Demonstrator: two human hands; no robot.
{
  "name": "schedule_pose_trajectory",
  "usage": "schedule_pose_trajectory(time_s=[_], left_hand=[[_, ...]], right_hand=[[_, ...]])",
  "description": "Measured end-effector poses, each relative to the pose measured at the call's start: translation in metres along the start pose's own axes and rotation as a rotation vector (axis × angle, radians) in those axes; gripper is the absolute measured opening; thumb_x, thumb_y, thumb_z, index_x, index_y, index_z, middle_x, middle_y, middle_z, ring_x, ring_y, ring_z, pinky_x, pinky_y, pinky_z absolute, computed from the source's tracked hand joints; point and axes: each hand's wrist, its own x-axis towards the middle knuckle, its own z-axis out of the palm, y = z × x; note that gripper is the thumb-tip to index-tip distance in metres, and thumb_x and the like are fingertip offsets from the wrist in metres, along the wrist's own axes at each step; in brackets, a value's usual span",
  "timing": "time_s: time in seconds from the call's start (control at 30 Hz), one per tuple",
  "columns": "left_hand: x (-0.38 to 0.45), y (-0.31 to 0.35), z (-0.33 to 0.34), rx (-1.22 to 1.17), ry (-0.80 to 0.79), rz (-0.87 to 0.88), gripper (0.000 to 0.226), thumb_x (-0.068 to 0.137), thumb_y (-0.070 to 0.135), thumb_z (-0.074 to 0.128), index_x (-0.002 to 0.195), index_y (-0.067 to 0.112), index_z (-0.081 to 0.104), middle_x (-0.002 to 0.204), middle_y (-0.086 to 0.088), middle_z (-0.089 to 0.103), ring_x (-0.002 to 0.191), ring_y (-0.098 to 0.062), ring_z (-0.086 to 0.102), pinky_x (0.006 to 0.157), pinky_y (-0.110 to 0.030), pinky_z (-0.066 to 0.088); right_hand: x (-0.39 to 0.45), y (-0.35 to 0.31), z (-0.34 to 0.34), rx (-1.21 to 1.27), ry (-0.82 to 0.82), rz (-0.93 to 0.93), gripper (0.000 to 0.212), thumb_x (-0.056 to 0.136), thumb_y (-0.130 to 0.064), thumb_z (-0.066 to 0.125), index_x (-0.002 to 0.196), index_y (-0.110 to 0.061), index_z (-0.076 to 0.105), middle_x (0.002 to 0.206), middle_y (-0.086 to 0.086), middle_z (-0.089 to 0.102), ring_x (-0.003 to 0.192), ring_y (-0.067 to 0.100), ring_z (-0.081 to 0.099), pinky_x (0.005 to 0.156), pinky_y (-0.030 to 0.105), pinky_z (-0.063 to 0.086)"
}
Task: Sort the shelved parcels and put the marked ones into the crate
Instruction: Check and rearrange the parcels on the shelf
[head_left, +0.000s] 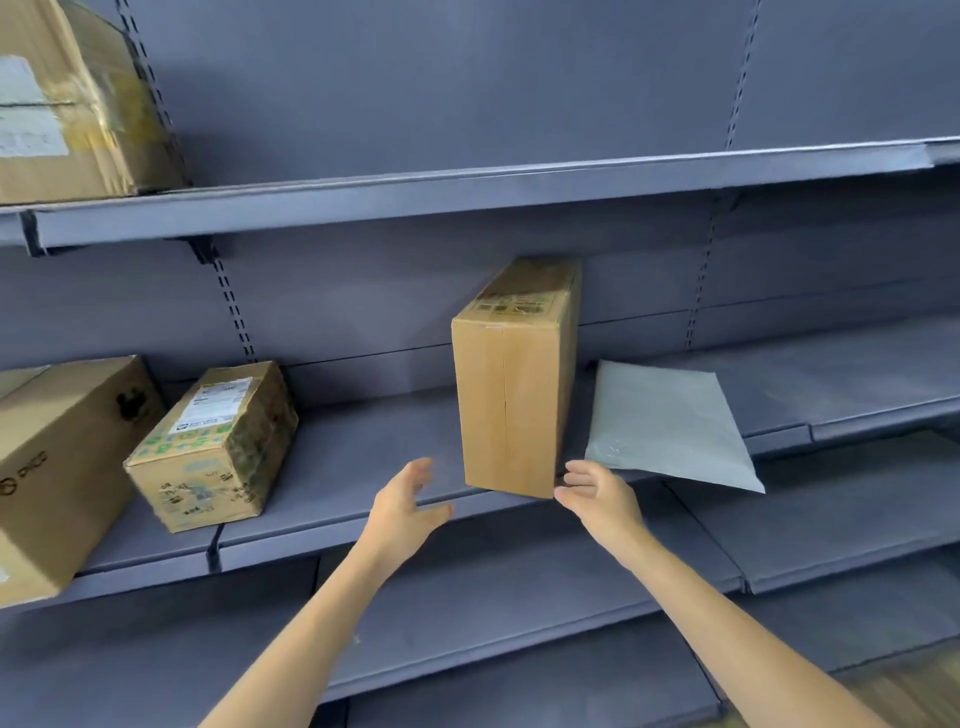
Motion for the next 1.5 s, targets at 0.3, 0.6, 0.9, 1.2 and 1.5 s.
schedule_pose_trajectory(time_s=[0.3, 0.6, 0.9, 1.2, 1.5], left_hand=[[0.015, 0.030, -0.018, 0.002, 0.054, 0.073, 0.063, 0.082, 0.017, 0.067, 0.138, 0.020, 0.038, 0.137, -0.001, 0.049, 0.122, -0.015, 0.046, 0.079, -0.008, 0.038], [0.016, 0.037, -0.024, -0.090, 0.081, 0.128, 0.062, 0.084, 0.019, 0.065, 0.139, 0.022, 0.036, 0.139, 0.000, 0.048, 0.129, -0.019, 0.043, 0.089, -0.025, 0.039], [0.037, 0.054, -0.039, -0.122, 0.187, 0.186, 0.061, 0.084, 0.018, 0.065, 0.138, 0.020, 0.036, 0.136, 0.000, 0.050, 0.124, -0.016, 0.044, 0.092, -0.022, 0.034], [0.070, 0.051, -0.005, -0.128, 0.130, 0.046, 0.066, 0.086, 0.020, 0.063, 0.143, 0.016, 0.028, 0.144, -0.008, 0.042, 0.132, -0.021, 0.040, 0.099, -0.029, 0.038], [0.081, 0.013, 0.040, -0.021, 0.018, -0.175, 0.059, 0.088, 0.027, 0.058, 0.139, 0.011, 0.034, 0.135, -0.007, 0.048, 0.118, -0.021, 0.048, 0.084, -0.025, 0.040]], right_hand=[[0.003, -0.022, -0.004, 0.023, 0.023, -0.095, 0.042, 0.084, -0.015, 0.063, 0.125, -0.013, 0.052, 0.122, 0.004, 0.059, 0.100, 0.012, 0.056, 0.080, 0.022, 0.041], [0.001, -0.058, -0.003, 0.000, 0.130, -0.189, 0.042, 0.085, -0.014, 0.063, 0.126, -0.013, 0.052, 0.122, 0.004, 0.059, 0.100, 0.012, 0.055, 0.083, 0.020, 0.042], [0.036, -0.104, -0.018, -0.110, 0.333, -0.506, 0.018, 0.083, -0.011, 0.065, 0.100, -0.008, 0.061, 0.100, 0.007, 0.061, 0.086, 0.015, 0.056, 0.070, 0.014, 0.047], [0.085, -0.145, -0.018, -0.401, 0.122, -0.673, 0.063, 0.079, -0.033, 0.069, 0.135, -0.016, 0.044, 0.140, 0.000, 0.043, 0.129, 0.018, 0.039, 0.102, 0.029, 0.034], [0.097, -0.122, -0.036, -0.434, 0.166, -0.723, 0.067, 0.078, -0.042, 0.068, 0.134, -0.011, 0.048, 0.143, 0.003, 0.045, 0.136, 0.016, 0.034, 0.111, 0.027, 0.024]])
